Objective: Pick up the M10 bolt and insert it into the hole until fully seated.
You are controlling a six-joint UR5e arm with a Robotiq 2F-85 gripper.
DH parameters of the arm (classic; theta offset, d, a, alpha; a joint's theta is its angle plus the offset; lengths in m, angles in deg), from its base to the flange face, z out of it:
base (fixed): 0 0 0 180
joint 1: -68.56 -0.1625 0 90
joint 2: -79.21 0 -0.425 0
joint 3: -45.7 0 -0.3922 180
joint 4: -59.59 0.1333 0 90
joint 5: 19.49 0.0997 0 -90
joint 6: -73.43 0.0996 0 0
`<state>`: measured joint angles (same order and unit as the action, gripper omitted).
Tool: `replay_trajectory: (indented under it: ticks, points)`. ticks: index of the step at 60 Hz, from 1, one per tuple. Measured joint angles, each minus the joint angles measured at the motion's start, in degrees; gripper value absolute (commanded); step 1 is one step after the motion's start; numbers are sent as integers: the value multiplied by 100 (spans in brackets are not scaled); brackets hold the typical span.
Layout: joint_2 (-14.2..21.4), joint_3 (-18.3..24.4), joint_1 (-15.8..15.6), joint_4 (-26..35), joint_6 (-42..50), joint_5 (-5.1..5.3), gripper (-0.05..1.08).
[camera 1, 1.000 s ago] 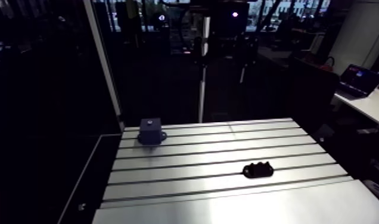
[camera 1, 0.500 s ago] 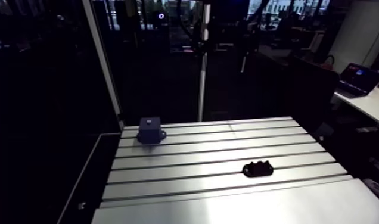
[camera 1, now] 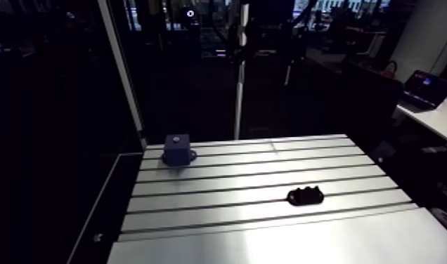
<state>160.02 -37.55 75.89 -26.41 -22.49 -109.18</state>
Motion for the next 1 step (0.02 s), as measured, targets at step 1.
replay_trajectory:
  ticks: [1]
  points:
    - [-5,0,-1,-1,1,0,1]
